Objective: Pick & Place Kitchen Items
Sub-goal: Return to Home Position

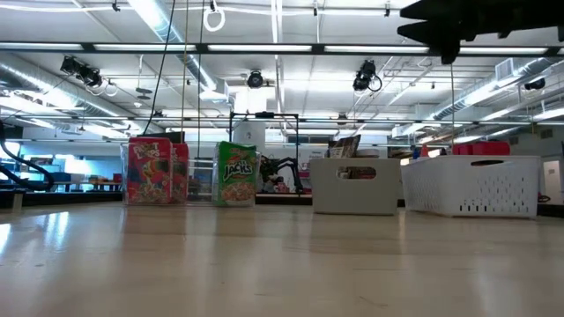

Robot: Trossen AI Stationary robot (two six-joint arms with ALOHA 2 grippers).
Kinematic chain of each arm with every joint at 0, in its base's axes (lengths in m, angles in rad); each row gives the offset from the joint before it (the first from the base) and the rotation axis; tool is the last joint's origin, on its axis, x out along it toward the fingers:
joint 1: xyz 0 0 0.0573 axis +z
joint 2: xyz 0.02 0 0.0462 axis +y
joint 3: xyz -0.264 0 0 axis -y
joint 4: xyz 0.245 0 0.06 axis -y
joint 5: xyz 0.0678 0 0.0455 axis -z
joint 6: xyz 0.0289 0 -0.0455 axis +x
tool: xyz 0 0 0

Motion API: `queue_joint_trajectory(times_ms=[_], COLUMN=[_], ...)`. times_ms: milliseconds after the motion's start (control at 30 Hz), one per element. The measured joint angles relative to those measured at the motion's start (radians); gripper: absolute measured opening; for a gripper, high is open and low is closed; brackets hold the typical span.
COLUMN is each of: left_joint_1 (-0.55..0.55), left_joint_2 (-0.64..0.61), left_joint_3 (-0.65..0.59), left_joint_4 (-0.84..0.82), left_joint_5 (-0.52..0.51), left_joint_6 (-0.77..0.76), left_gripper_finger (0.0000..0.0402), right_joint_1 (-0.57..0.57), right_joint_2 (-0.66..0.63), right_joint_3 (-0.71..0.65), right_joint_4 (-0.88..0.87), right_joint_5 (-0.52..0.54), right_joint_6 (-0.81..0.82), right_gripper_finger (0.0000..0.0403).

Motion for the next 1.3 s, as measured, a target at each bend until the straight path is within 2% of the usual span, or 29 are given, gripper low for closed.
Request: queue_joint_trajectory(times_ms=[233,367,467,667,767,967,1100,1200,1300], left_joint_1=[0.000,0.001,0.000,0.000,0.000,0.000,0.000,0.000,0.000], left_joint_2=[-0.074,-0.102,-0.130,-0.187,-0.210,-0.312,-0.399,-0.462,-0.522], left_joint_3=[0.000,0.000,0.000,0.000,-0.016,-0.190,-0.354,-0.477,-0.588], left_joint_4=[-0.005,-0.027,-0.094,-0.266,-0.274,-0.191,-0.048,0.119,0.303], left_joint_5=[-0.060,-0.065,-0.075,-0.116,-0.138,-0.144,-0.097,-0.081,-0.059], left_joint_6=[0.129,0.176,0.152,-0.006,-0.011,0.008,0.029,0.121,0.241], left_gripper_finger=[0.0190,0.0190,0.0190,0.0190,0.0190,0.0190,0.0190,0.0190,0.0190], right_joint_1=[0.000,-0.001,-0.001,-0.001,-0.001,-0.001,-0.001,-0.001,-0.001], right_joint_2=[-0.051,-0.080,-0.103,-0.177,-0.216,-0.301,-0.353,-0.382,-0.394], right_joint_3=[0.000,0.000,0.000,0.000,0.000,0.000,0.000,0.000,0.000], right_joint_4=[0.002,-0.005,-0.018,-0.056,-0.111,-0.222,-0.309,-0.417,-0.540], right_joint_5=[0.079,0.129,0.132,0.140,0.141,0.142,0.176,0.309,0.473], right_joint_6=[-0.068,0.003,-0.027,-0.024,-0.007,0.035,0.034,0.047,0.135], right_gripper_finger=[0.0185,0.0185,0.0185,0.0185,0.0185,0.0185,0.0185,0.0185,0.0185])
